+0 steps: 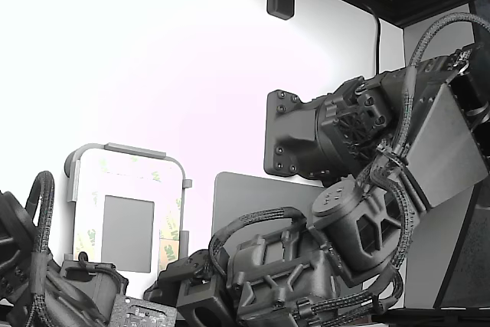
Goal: Peel off protective film from adhesive tape.
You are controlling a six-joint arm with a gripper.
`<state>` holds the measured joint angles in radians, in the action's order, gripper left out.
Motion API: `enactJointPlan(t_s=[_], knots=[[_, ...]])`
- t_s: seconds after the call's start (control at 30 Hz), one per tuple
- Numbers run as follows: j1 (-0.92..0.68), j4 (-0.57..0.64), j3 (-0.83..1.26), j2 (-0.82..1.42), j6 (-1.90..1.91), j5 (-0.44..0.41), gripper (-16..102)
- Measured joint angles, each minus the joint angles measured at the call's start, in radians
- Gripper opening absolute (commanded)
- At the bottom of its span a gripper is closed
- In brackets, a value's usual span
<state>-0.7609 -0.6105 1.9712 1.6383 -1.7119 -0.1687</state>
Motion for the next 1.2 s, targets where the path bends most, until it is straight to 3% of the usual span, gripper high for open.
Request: enactJointPlan(t_s=[1.2], knots=[[-0.002,-0.020,0.025,0.032,0.006,0.006,-11]])
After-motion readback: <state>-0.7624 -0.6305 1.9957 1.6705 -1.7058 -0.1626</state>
